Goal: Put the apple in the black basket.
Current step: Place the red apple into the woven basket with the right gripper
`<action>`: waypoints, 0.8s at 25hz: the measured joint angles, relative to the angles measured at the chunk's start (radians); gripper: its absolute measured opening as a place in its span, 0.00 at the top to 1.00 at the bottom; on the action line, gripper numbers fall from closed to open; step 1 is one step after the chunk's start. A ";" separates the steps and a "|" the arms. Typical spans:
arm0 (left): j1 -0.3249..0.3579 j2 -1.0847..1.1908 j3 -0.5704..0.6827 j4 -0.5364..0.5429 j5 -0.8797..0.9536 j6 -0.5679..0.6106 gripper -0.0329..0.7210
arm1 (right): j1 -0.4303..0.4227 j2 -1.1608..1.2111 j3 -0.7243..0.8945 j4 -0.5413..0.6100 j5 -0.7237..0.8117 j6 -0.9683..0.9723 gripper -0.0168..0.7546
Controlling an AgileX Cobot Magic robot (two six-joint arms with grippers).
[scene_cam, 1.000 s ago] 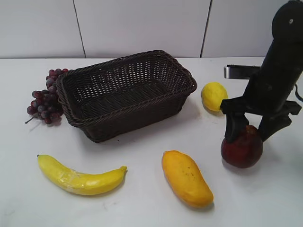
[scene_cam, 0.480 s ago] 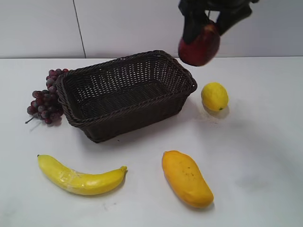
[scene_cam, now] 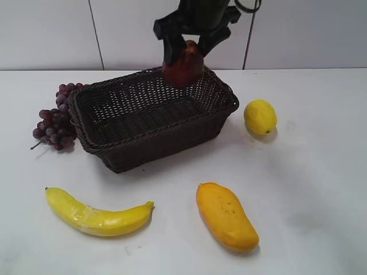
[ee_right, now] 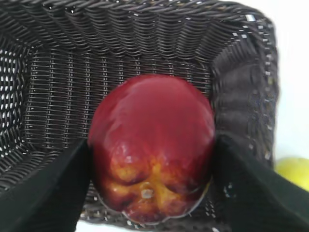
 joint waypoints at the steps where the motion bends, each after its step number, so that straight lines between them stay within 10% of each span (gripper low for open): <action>1: 0.000 0.000 0.000 0.000 0.000 0.000 0.34 | 0.004 0.023 -0.010 0.001 0.000 0.000 0.25; 20: 0.000 0.000 0.000 0.000 0.000 0.000 0.34 | 0.022 0.200 -0.026 0.052 -0.099 -0.060 0.25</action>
